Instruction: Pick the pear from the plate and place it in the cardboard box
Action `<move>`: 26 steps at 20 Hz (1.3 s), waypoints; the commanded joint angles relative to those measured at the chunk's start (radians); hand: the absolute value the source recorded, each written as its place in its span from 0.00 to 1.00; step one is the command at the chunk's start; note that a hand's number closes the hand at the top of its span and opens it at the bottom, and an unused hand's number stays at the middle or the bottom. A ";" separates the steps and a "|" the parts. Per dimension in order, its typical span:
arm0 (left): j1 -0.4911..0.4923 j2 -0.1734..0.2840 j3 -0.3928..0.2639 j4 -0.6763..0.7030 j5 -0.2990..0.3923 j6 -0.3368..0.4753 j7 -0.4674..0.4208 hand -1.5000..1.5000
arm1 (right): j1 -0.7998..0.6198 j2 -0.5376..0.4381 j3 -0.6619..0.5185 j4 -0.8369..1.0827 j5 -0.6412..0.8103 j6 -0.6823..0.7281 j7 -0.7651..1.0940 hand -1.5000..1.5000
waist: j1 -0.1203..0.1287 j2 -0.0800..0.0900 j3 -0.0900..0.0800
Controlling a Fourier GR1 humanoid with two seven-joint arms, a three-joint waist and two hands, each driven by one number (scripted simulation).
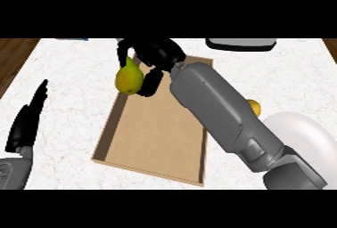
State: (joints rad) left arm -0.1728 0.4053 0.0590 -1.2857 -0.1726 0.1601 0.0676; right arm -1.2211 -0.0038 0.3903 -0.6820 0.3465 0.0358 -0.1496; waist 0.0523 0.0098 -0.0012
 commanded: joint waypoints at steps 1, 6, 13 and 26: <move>-0.019 -0.008 -0.014 -0.037 -0.001 -0.017 0.032 0.50 | -0.035 0.004 0.074 0.094 -0.110 -0.066 0.087 1.00 | 0.030 0.004 0.000; -0.043 -0.022 -0.018 0.001 -0.014 -0.013 0.017 0.50 | -0.041 0.004 0.154 0.132 -0.255 -0.031 0.107 0.00 | 0.041 0.009 0.000; -0.019 -0.023 0.005 0.040 -0.020 -0.003 -0.037 0.50 | -0.002 0.004 0.210 0.120 -0.371 -0.135 -0.043 0.00 | 0.029 0.010 0.000; 0.055 -0.033 0.009 -0.067 -0.027 0.005 0.025 0.50 | -0.074 -0.057 -0.110 0.291 -0.579 -0.044 -0.258 0.00 | -0.007 0.003 0.002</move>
State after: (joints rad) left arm -0.1483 0.3876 0.0735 -1.3171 -0.1917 0.1516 0.0723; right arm -1.2791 -0.0167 0.3588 -0.4456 -0.1865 -0.0869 -0.3466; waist 0.0532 0.0140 -0.0001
